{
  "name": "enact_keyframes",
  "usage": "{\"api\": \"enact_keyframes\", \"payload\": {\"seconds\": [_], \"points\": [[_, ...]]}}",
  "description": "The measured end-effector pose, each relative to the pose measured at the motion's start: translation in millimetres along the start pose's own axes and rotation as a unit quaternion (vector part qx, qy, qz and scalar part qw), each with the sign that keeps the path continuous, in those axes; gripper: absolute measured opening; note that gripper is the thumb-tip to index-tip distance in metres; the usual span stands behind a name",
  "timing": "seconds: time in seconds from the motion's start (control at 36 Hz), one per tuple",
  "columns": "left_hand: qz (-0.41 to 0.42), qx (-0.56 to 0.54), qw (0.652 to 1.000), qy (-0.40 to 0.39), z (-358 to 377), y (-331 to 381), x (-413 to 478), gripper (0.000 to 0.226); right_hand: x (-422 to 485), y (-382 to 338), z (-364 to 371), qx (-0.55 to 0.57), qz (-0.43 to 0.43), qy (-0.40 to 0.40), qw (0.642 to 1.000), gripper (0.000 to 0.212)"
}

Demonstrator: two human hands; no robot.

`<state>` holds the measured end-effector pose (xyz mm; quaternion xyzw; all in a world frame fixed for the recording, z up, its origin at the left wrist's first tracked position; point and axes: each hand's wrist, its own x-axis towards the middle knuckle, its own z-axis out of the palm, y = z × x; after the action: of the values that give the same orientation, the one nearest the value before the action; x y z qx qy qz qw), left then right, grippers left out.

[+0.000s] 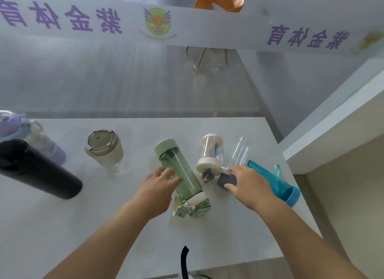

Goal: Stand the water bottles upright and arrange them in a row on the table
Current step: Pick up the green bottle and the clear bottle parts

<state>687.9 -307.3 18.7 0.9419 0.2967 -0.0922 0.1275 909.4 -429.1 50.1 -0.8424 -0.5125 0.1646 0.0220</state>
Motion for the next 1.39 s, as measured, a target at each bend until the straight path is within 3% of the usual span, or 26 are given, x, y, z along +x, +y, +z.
{"api": "enact_keyframes", "payload": {"seconds": [0.25, 0.42, 0.58, 0.89, 1.06, 1.28, 1.39], "points": [[0.043, 0.065, 0.993, -0.085, 23, 26, 36, 0.086, 52, 16, 0, -0.065, -0.117, -0.032, 0.990, 0.061], [0.034, 0.127, 0.985, -0.114, 25, 29, 44, 0.083, 76, 5, 7, -0.112, -0.195, -0.075, 0.971, 0.071], [0.045, 0.119, 0.988, -0.088, 23, 22, 46, 0.068, 87, -7, 17, -0.130, -0.195, -0.089, 0.968, 0.078], [0.101, 0.132, 0.986, -0.034, 3, 6, 35, 0.076, 100, -25, 24, -0.175, -0.163, -0.068, 0.969, 0.073], [0.041, -0.020, 0.990, 0.133, -14, -6, 38, 0.082, 109, -28, 27, -0.192, -0.132, -0.057, 0.971, 0.064], [-0.038, -0.217, 0.946, 0.236, -42, -30, 40, 0.077, 118, -26, 26, -0.149, -0.114, -0.060, 0.981, 0.063], [-0.096, -0.323, 0.910, 0.241, -43, -40, 39, 0.083, 123, -22, 26, -0.125, -0.117, -0.081, 0.982, 0.069]]}}
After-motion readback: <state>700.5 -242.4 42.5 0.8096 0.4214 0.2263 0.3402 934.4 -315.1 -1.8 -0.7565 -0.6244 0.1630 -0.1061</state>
